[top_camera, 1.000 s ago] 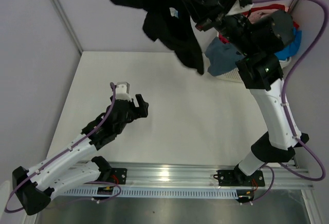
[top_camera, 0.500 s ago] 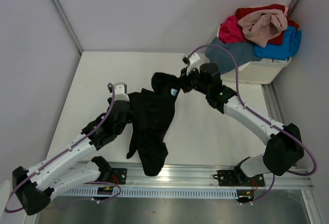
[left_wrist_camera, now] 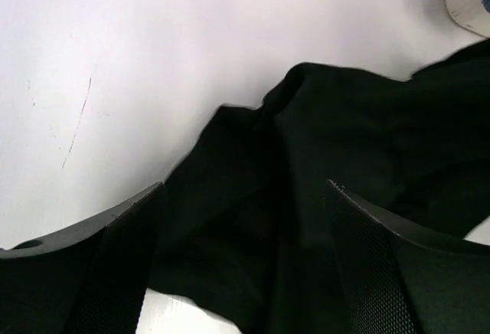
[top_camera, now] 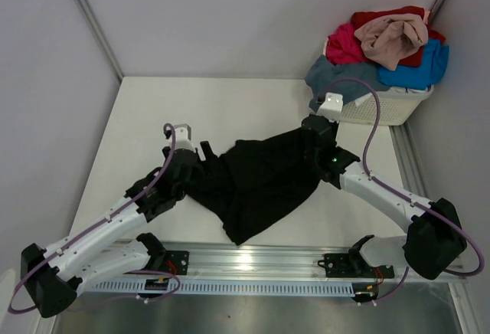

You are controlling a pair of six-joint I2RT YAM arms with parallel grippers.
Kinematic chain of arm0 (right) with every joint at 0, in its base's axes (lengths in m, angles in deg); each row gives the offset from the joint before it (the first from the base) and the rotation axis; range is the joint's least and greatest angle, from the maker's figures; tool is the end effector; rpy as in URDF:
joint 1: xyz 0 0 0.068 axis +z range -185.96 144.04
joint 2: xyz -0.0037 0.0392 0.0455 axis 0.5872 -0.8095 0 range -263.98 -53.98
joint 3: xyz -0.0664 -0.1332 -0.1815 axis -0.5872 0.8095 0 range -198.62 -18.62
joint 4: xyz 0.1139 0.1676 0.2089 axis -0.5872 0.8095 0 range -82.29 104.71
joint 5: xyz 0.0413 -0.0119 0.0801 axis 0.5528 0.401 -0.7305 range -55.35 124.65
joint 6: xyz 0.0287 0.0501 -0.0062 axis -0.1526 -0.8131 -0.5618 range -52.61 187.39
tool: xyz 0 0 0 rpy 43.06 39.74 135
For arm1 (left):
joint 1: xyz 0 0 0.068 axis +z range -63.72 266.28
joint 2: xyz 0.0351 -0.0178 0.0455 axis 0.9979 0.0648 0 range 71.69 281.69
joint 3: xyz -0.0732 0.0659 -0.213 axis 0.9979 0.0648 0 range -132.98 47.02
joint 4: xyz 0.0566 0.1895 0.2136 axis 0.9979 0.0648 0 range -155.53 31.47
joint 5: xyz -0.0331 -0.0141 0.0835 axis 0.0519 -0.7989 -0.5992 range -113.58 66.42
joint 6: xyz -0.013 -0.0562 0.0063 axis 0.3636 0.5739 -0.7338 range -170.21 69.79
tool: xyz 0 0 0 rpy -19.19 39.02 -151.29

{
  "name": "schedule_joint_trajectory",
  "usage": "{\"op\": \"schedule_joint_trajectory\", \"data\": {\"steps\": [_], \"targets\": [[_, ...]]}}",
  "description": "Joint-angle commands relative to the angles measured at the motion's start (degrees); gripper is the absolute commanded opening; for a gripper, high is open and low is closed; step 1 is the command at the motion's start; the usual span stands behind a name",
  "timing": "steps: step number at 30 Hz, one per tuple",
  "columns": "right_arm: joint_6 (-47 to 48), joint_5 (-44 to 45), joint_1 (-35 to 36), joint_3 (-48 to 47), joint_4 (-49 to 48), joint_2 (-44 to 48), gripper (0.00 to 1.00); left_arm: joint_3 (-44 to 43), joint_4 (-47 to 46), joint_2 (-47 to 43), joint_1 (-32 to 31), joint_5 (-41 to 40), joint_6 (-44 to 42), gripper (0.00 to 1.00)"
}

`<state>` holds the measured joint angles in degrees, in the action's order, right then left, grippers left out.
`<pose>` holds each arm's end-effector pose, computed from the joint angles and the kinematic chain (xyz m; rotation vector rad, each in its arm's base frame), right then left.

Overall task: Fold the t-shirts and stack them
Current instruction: Move the tshirt to the center of the board

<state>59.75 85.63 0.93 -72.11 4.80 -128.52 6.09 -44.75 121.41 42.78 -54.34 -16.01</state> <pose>0.2873 0.1752 0.2553 0.1374 1.7713 -0.2798 0.1980 -0.1586 0.2477 -0.1567 2.0154 -0.3017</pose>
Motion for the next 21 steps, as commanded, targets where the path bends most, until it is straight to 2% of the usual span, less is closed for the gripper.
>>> {"op": "schedule_joint_trajectory", "data": {"steps": [1, 3, 6, 8, 9, 10, 14, 18, 21], "targets": [[-5.09, 12.91, -1.98, 0.76, -0.35, 1.42, 0.0, -1.87, 0.32, 0.65, -0.7, 0.88, 1.84, 0.87], [-6.94, 13.61, -3.65, 0.15, 2.91, 0.98, 0.01, -1.79, 0.76, 0.39, -0.79, 1.05, 2.1, 0.86], [-8.71, 13.97, -4.8, -0.38, 6.43, 0.19, 0.11, -1.18, 0.58, -1.01, -1.14, 1.32, 2.28, 0.86], [-10.11, 14.76, -4.98, -1.7, 9.14, -0.6, 0.26, -0.74, 0.49, -1.72, -1.32, 1.76, 2.45, 0.86], [-10.81, 15.37, -4.98, -2.22, 10.03, -1.3, 0.46, -0.3, 0.67, -2.68, -1.4, 2.11, 3.15, 0.86], [-10.82, 15.12, -4.89, -3.18, 10.65, -1.57, 0.51, -0.03, 0.84, -3.04, -1.49, 2.46, 3.68, 0.86], [-7.92, 11.34, -4.19, -2.85, 8.11, -0.43, 0.46, 3.91, 0.5, -4.89, -1.49, 4.39, 8.16, 0.86], [-7.48, 5.38, -4.1, -2.14, 6.09, 1.77, 0.48, 4.72, 0.76, -4.01, -1.49, 5.36, 11.06, 0.87], [-4.58, -12.78, -4.8, -1.09, 3.98, 2.3, 0.5, 4.89, 0.67, -3.4, -1.49, 5.36, 12.73, 0.88]]}}
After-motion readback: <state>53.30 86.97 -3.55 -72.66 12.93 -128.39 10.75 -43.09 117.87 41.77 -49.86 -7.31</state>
